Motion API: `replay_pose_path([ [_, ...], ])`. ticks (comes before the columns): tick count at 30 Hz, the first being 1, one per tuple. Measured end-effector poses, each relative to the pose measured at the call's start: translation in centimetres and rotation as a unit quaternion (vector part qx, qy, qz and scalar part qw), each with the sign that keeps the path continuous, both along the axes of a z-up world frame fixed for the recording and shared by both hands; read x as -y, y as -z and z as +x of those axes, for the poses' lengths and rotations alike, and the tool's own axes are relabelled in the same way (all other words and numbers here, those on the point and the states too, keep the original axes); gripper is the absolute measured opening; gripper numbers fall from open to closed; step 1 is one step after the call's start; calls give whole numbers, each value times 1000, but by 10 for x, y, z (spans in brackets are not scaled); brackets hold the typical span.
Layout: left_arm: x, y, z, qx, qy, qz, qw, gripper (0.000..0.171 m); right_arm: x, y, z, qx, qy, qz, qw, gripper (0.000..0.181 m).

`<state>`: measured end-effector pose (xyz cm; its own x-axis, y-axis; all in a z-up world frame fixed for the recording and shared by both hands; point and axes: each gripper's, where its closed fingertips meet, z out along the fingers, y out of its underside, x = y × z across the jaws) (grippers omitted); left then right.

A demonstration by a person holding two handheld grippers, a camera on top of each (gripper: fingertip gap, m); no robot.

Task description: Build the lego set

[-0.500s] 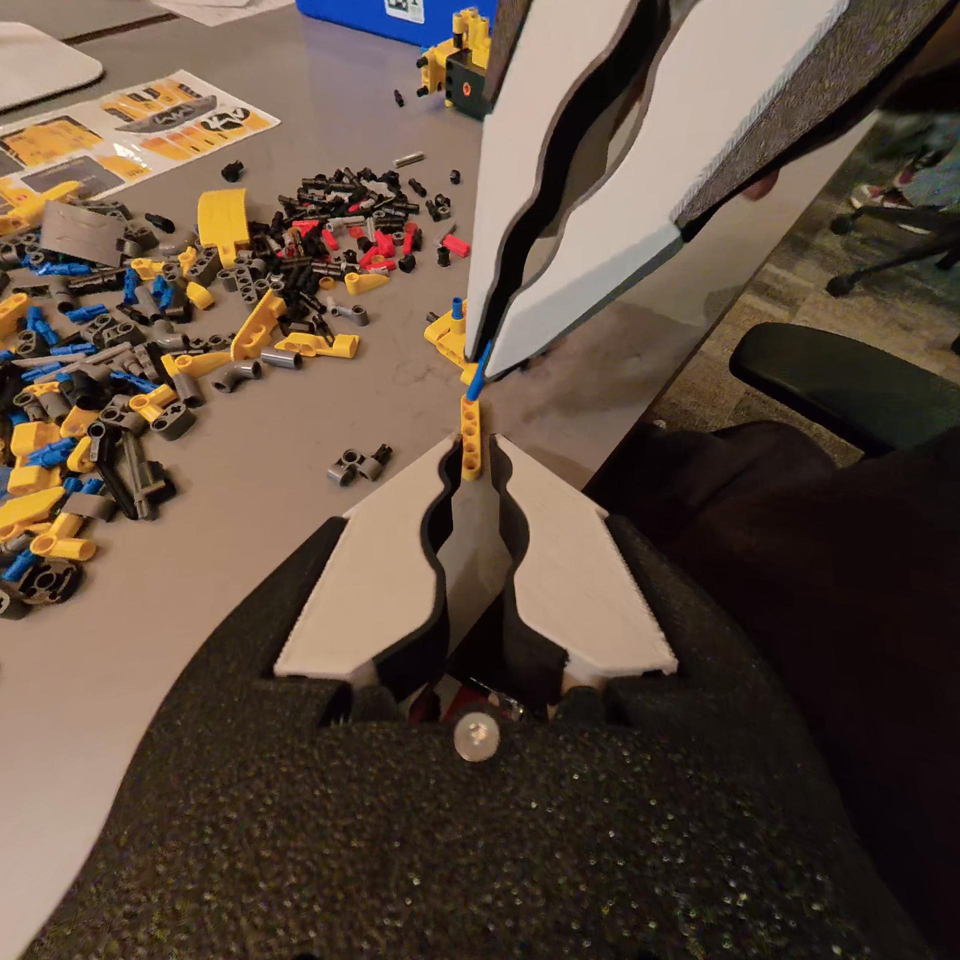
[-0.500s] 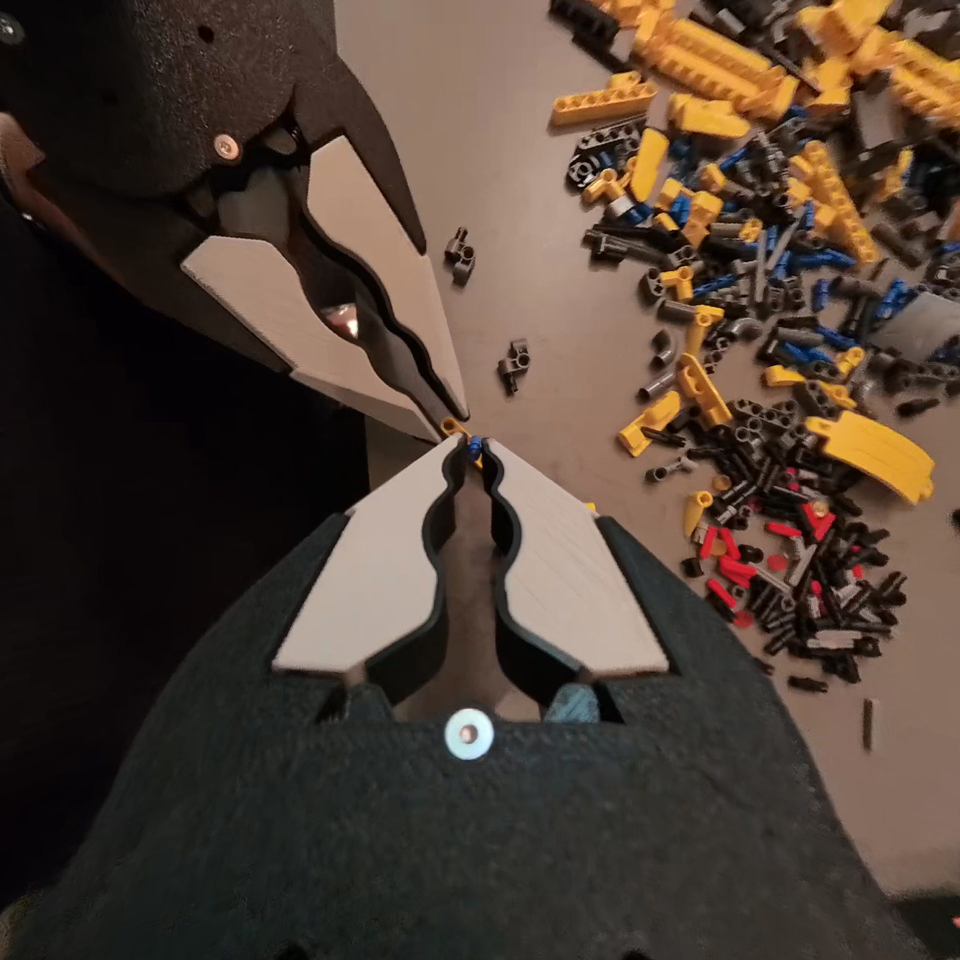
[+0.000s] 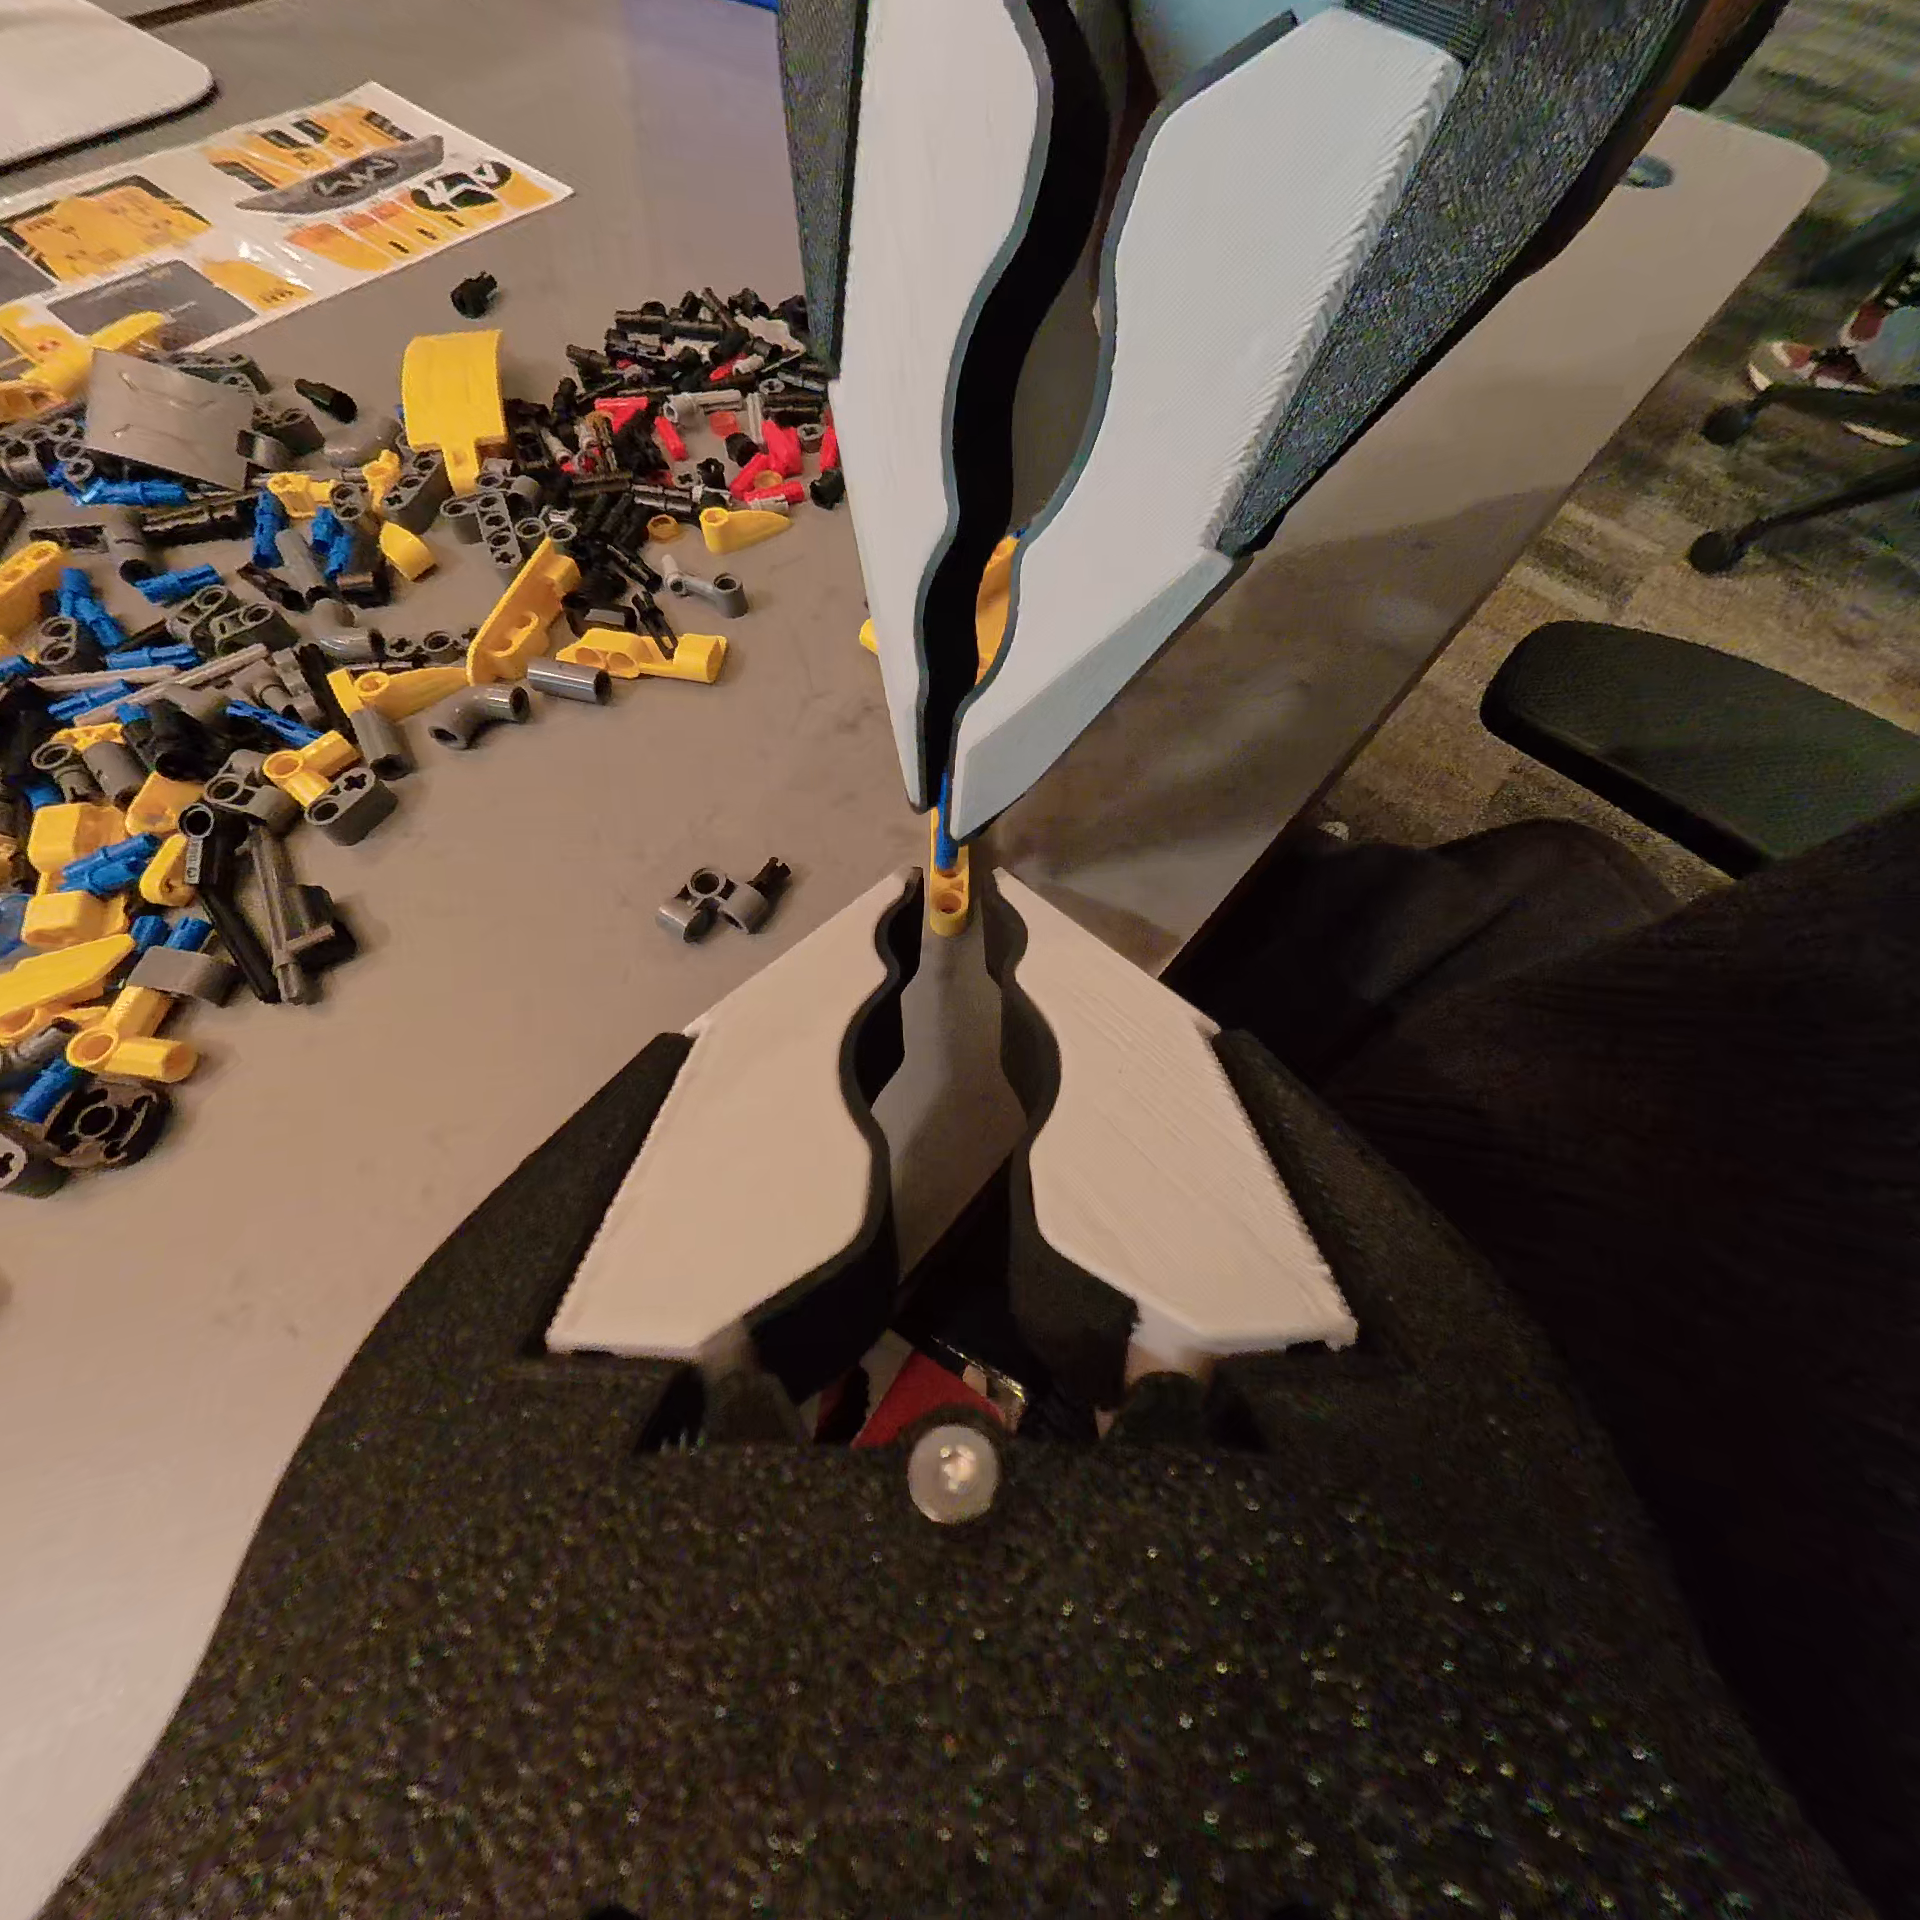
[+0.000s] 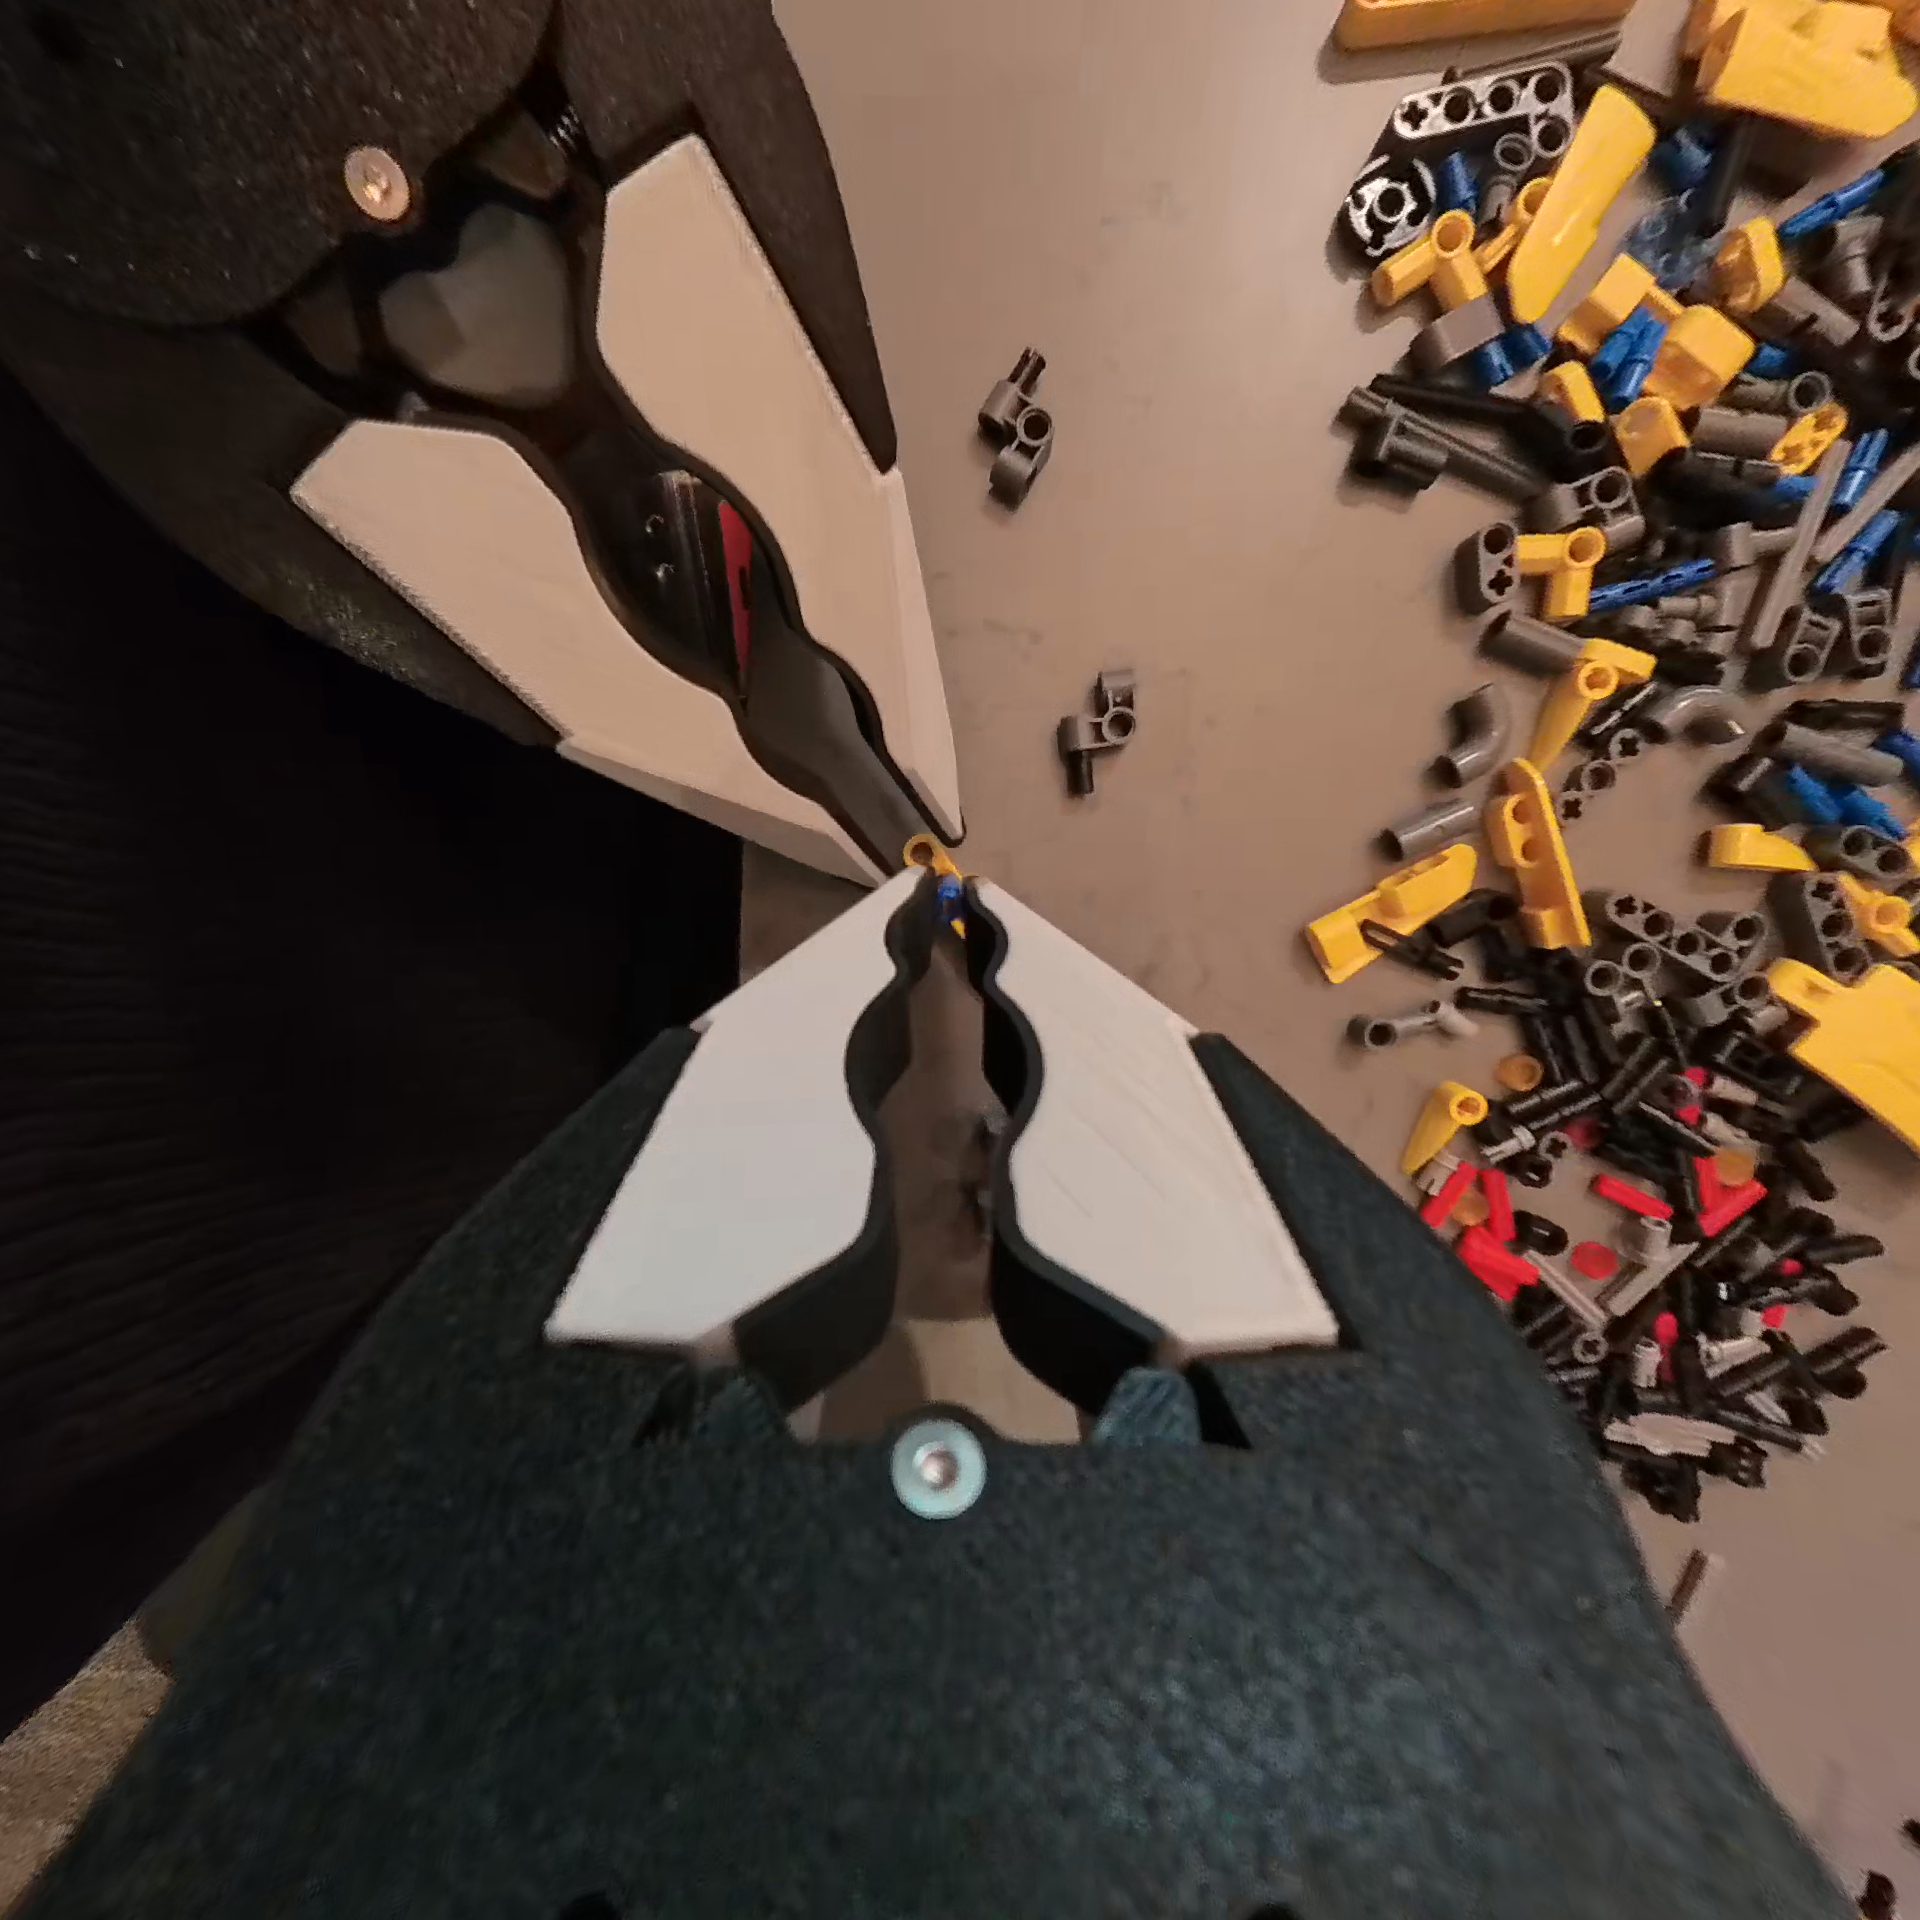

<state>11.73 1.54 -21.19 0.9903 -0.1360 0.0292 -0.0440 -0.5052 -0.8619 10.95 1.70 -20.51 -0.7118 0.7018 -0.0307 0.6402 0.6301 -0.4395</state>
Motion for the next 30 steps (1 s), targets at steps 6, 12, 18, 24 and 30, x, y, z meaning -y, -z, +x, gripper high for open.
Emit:
replay_pose_path([
  [6,-2,2,-2,-22,-8,-9,1000,10,-1,1,1,8,-1,-2,1000,4],
  [12,-3,3,-3,-28,-11,-10,1000,10,0,1,1,11,-10,1,1000,4],
  [18,-2,3,-3,-27,-12,-10,1000,10,0,2,1,12,-5,-7,1000,4],
  [24,-2,3,-3,-40,-15,-4,999,10,-4,2,3,33,35,-45,998,4],
  [30,-2,2,-5,-34,-18,1,999,5,-5,19,15,45,16,-6,999,2],
])
